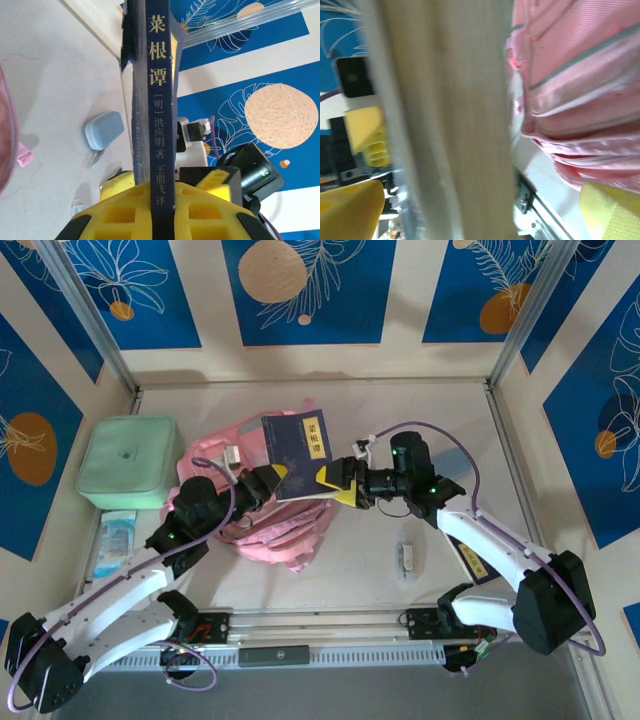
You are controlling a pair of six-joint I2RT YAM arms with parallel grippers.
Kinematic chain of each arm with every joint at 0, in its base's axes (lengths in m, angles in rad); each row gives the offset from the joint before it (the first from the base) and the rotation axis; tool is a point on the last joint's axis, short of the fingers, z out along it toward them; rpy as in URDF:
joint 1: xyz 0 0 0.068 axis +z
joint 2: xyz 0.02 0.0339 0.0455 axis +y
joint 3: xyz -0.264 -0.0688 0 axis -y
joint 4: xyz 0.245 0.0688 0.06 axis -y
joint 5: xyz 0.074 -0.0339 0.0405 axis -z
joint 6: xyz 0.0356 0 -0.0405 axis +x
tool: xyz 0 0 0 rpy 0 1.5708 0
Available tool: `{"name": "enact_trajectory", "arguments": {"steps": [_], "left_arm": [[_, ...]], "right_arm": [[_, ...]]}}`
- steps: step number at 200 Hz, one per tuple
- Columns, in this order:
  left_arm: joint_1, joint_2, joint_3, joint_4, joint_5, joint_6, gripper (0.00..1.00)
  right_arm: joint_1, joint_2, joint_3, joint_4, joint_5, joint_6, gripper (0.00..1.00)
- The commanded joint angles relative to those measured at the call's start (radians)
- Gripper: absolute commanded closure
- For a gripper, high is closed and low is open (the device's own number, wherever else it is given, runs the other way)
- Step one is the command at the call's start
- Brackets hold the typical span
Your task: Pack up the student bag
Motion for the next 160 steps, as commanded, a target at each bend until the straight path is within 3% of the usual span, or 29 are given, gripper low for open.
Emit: {"name": "enact_trajectory", "arguments": {"steps": [1, 28, 86, 109, 160], "left_arm": [[-0.007, -0.007, 0.036, 0.096, 0.005, -0.005, 1.00], [-0.008, -0.009, 0.007, 0.098, -0.017, -0.005, 1.00], [-0.006, -0.039, 0.004, -0.019, -0.062, 0.053, 1.00], [-0.007, -0.036, 0.006, -0.035, -0.060, 0.064, 1.00], [-0.012, -0.027, 0.013, -0.053, -0.039, 0.078, 1.00]], "right_arm": [[0.005, 0.016, -0.035, 0.222, -0.097, 0.134, 0.01], [0.016, 0.015, -0.039, 0.318, -0.100, 0.195, 0.02], [0.014, -0.032, -0.046, 0.322, -0.083, 0.221, 0.24], [0.028, -0.036, -0.026, 0.232, -0.048, 0.173, 0.36], [0.019, -0.039, -0.012, 0.141, 0.001, 0.137, 0.75]]}}
